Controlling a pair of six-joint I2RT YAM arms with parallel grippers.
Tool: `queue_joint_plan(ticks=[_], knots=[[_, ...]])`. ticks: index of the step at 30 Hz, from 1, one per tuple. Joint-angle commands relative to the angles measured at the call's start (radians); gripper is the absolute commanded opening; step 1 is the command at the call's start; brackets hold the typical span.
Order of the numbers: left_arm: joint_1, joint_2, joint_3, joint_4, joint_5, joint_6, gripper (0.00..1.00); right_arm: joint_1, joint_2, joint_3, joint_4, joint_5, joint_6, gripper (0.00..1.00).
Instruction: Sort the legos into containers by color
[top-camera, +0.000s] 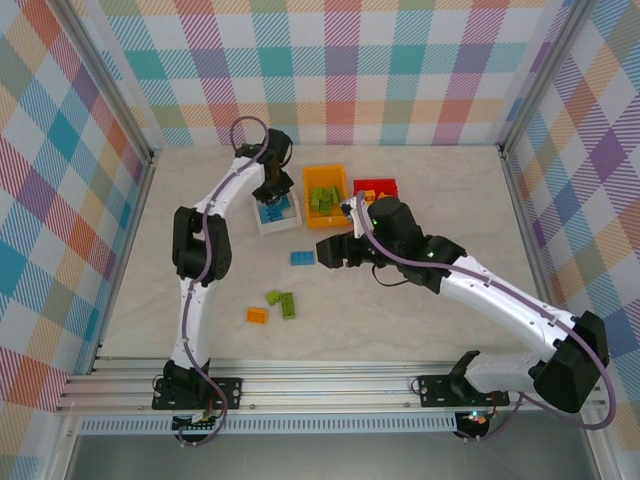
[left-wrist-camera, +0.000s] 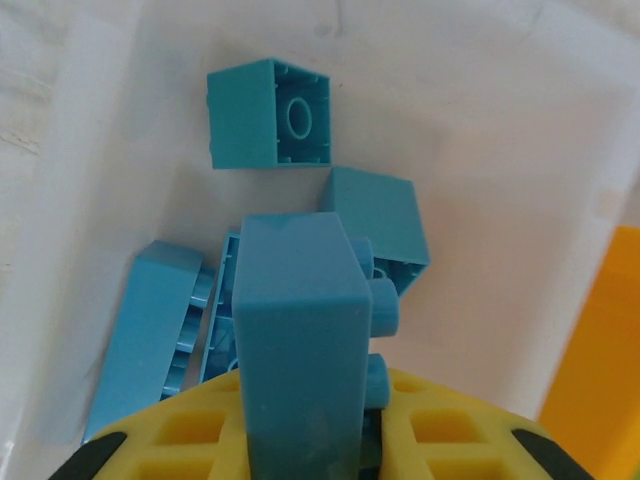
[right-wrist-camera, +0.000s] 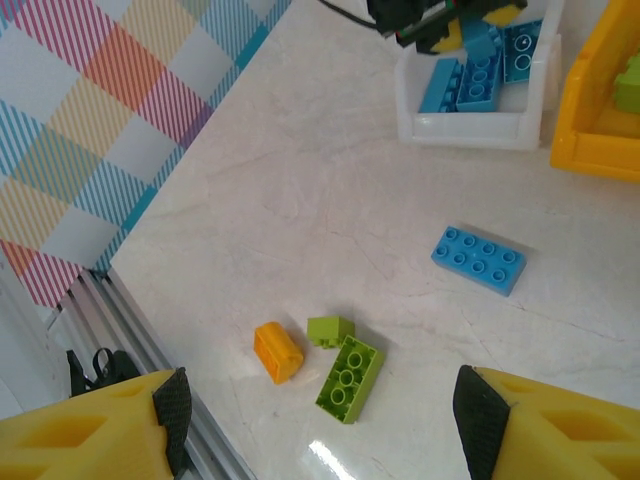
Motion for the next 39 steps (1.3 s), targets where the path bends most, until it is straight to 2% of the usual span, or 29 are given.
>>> queue_joint_plan(ticks=[1, 9, 16, 21, 26, 30, 35, 39], knots=[[0.013, -0.002, 0.042, -0.052, -0.003, 0.031, 0.28, 0.011, -0.002, 0.018, 0.039, 0.021, 0.015, 0.72], [0.012, -0.117, -0.041, -0.017, 0.017, 0.028, 0.54, 0.012, -0.022, -0.004, 0.014, 0.026, 0.014, 0.72], [-0.009, -0.313, -0.113, -0.002, 0.023, 0.039, 0.57, 0.035, -0.02, -0.003, -0.043, 0.069, -0.02, 0.72], [-0.036, -0.541, -0.285, 0.008, 0.046, 0.049, 0.6, 0.157, 0.045, 0.015, -0.07, 0.125, -0.103, 0.73], [-0.036, -0.902, -0.579, -0.001, 0.045, 0.058, 0.64, 0.333, 0.223, 0.088, -0.088, 0.098, -0.248, 0.77], [-0.032, -1.251, -0.813, -0.039, -0.059, 0.023, 0.69, 0.427, 0.438, 0.232, -0.164, 0.097, -0.353, 0.78], [-0.011, -1.565, -0.908, -0.221, -0.233, -0.008, 0.73, 0.452, 0.67, 0.421, -0.253, 0.12, -0.452, 0.77], [-0.011, -1.702, -0.917, -0.349, -0.287, -0.034, 0.74, 0.452, 0.811, 0.563, -0.332, 0.167, -0.497, 0.77]])
